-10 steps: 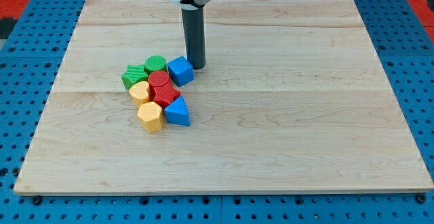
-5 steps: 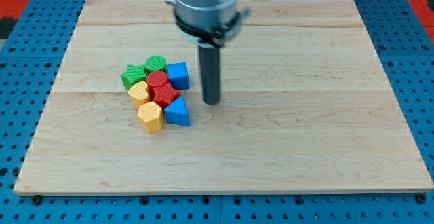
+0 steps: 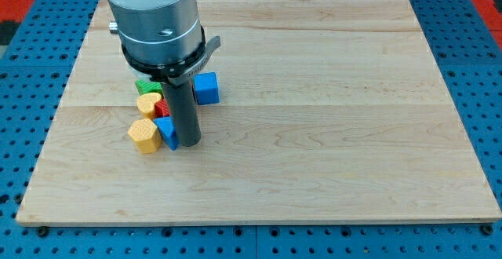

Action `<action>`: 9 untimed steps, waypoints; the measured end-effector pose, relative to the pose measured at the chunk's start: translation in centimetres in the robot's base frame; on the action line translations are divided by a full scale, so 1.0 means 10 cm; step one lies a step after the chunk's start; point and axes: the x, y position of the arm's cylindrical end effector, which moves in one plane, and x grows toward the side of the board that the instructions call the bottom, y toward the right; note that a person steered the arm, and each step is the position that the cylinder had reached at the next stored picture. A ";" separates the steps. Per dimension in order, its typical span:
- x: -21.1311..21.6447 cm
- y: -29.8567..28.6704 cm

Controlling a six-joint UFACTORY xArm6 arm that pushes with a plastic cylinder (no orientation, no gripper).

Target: Move blue triangle into the yellow hexagon

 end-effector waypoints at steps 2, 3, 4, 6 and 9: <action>0.49 0.12; 0.50 -0.52; 0.43 -0.74; 0.26 -0.61; 0.13 -1.20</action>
